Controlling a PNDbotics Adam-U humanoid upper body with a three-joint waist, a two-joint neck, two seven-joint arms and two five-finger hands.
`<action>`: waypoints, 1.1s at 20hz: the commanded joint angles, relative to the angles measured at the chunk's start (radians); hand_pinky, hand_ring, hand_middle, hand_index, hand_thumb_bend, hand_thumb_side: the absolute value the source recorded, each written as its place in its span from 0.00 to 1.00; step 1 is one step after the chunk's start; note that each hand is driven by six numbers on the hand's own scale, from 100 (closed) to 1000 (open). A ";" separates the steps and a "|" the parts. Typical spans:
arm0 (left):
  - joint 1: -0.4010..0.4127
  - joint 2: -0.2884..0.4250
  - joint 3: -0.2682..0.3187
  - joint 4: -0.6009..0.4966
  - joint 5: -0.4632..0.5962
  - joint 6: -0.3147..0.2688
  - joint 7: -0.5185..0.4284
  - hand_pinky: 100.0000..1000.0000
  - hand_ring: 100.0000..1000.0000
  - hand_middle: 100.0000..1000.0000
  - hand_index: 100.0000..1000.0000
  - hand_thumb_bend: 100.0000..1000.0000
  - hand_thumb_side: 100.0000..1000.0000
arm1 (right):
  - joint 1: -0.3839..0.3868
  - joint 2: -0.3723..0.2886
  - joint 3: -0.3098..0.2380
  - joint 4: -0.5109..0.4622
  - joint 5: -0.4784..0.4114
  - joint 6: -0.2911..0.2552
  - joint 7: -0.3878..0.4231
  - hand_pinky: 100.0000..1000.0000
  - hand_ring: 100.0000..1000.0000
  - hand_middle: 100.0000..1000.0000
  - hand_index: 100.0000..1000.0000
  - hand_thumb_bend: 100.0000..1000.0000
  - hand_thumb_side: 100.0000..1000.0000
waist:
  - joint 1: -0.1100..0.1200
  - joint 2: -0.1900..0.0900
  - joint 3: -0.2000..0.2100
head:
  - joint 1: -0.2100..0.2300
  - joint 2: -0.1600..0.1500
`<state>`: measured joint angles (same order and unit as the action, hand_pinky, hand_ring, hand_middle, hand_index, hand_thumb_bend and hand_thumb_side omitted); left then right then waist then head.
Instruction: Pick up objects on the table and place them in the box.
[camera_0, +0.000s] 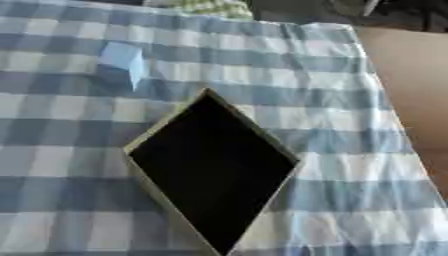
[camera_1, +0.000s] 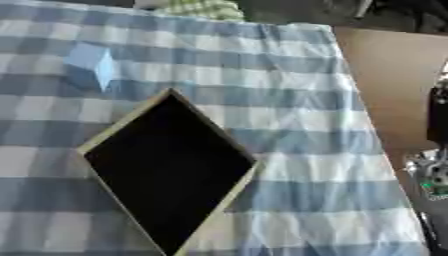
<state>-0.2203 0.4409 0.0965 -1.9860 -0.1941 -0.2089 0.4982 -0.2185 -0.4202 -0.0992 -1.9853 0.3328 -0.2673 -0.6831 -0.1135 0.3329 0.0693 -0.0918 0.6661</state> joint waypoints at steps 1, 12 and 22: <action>-0.005 0.016 0.010 -0.014 -0.005 -0.003 0.002 0.60 0.67 0.73 0.74 0.45 0.62 | -0.003 -0.025 -0.011 -0.015 0.006 0.003 -0.001 0.74 0.80 0.70 0.85 0.00 0.84 | 0.006 -0.017 -0.001 | -0.002 -0.012; -0.012 0.045 0.005 -0.014 -0.013 0.000 -0.005 0.61 0.68 0.74 0.75 0.46 0.63 | 0.000 -0.027 -0.013 -0.015 0.007 0.004 -0.002 0.74 0.80 0.70 0.85 0.00 0.84 | 0.007 -0.018 -0.004 | -0.004 -0.007; -0.147 0.340 -0.056 -0.014 -0.016 0.087 -0.102 0.62 0.69 0.74 0.76 0.46 0.63 | 0.004 -0.036 -0.008 -0.015 0.006 0.005 0.003 0.74 0.80 0.70 0.85 0.00 0.84 | 0.016 -0.022 -0.012 | -0.004 0.012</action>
<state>-0.3530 0.7148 0.0445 -1.9860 -0.2183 -0.1337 0.4145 -0.2107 -0.4221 -0.0989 -1.9853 0.3332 -0.2641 -0.6804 -0.1052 0.3322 0.0580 -0.0923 0.6698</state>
